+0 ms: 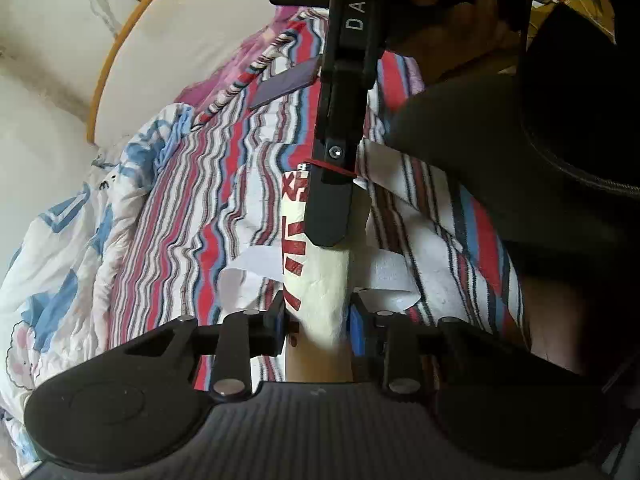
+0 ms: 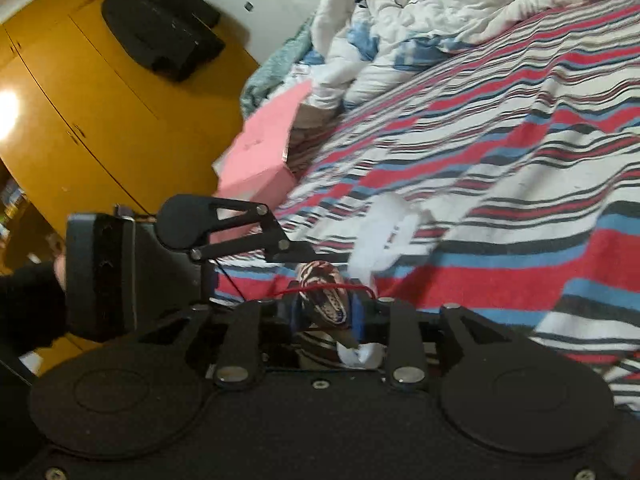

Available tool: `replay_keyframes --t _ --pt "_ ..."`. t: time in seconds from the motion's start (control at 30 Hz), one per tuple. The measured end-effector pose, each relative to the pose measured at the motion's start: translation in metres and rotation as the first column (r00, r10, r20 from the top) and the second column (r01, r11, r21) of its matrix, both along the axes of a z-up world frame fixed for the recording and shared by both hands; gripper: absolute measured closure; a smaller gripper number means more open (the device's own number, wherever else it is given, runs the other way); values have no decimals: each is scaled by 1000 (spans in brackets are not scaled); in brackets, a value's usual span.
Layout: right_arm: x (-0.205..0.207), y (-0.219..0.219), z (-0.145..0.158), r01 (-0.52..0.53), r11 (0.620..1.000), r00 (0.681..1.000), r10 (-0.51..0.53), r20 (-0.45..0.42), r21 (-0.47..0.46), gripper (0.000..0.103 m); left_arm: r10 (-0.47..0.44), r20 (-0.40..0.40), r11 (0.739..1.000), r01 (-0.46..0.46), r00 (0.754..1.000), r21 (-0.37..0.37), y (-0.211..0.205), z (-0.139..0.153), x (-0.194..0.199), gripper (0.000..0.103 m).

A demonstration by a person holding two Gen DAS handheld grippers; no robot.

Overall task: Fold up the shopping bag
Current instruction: 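Wrap the rubber band around the rolled bag with the right tool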

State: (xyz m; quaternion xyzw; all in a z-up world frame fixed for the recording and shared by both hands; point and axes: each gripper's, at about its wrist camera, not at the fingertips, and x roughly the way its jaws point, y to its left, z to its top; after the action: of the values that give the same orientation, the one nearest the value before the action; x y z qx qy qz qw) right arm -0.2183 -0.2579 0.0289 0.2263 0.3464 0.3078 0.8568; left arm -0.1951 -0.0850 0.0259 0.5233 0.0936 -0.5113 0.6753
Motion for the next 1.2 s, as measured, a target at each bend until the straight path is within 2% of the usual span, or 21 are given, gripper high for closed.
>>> replay_keyframes --t 0.2,0.3,0.43,0.57,0.67,0.73,0.87,1.0,1.1,1.2 --pt "-20 13 0 -1 977 997 16 71 -214 70 -35 -31 999 35 999 6 -6 -11 -4 74" --pt "-17 11 0 -20 973 997 37 73 -228 70 -35 -32 999 34 999 -1 -5 -12 -4 74" --pt "5 10 3 -89 972 996 89 -12 -220 69 -46 -11 999 46 999 3 -2 -17 -6 75" --pt "17 14 5 -146 957 987 123 -106 -250 68 -76 17 997 76 997 9 -1 -23 -11 75" --pt "25 15 -3 -179 958 970 133 -204 -223 66 -117 54 993 117 992 13 2 -29 -16 75" --pt "28 14 -8 -190 963 964 147 -223 -189 66 -137 69 991 137 988 9 5 -33 -18 75" --pt "29 6 -24 -173 983 954 154 -256 -53 61 -89 -7 993 88 996 -81 11 -27 -11 75" --pt "15 14 -22 -132 988 976 116 -182 -80 59 -4 -135 983 -21 991 -180 14 -19 3 75" --pt "4 17 -22 -76 994 987 64 -148 -75 59 40 -242 964 -101 969 -245 18 -10 17 76" --pt "-8 18 -24 -16 997 992 6 -130 -72 59 51 -312 948 -144 949 -283 21 -7 23 76"
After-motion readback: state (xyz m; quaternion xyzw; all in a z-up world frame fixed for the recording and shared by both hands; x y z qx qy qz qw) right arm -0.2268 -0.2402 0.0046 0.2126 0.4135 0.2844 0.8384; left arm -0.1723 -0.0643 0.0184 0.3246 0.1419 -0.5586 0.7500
